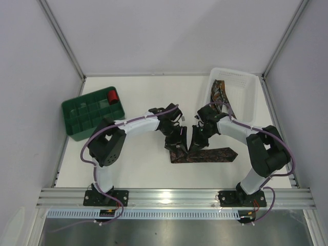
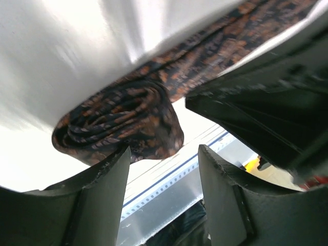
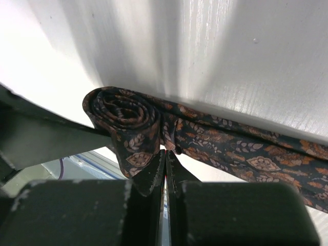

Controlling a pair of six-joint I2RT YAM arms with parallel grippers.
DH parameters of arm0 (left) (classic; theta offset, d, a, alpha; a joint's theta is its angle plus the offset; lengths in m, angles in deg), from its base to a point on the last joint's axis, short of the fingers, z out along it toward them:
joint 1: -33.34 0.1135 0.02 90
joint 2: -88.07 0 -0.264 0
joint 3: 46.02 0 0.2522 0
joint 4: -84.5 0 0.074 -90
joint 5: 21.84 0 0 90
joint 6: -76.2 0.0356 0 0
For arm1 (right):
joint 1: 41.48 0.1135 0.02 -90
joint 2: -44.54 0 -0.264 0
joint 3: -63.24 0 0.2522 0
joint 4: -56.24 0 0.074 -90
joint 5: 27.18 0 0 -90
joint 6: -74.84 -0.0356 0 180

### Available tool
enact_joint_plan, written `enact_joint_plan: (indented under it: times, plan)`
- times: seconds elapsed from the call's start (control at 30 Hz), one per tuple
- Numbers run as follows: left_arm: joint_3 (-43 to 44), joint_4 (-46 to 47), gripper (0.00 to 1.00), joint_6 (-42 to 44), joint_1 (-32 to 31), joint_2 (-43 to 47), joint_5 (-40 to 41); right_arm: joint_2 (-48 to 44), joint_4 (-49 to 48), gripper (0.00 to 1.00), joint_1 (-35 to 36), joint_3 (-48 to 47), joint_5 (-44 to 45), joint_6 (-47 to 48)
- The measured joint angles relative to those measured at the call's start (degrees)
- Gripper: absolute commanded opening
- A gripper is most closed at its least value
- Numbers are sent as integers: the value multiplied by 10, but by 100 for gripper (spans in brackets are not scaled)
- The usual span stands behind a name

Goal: Roll the ties
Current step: Roll the tie

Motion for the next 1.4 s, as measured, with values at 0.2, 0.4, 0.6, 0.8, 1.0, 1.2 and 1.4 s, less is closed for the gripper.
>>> enact_joint_plan:
  times: [0.2,0.4,0.6,0.8,1.0,1.2,1.4]
  plan:
    - [-25,17,66,0,4,60,-6,-13,20,6,0,-12,-3,0]
    - [-76,34,69,3,20,143,-9,-21,37,7,9,-52,-13,-1]
    - [-182,56,75,-1,57,207,-18,-19,38,7,49,-75,-22,-3]
    - [-248,85,79,-12,80,222,-38,-8,33,6,51,-69,-23,-4]
    - [-270,135,79,-33,81,222,-62,6,23,6,46,-40,-18,0]
    - [-272,167,80,-56,82,211,-72,12,14,6,32,-8,-17,4]
    - [-273,199,79,-74,83,168,-86,21,-1,6,24,-4,-18,11]
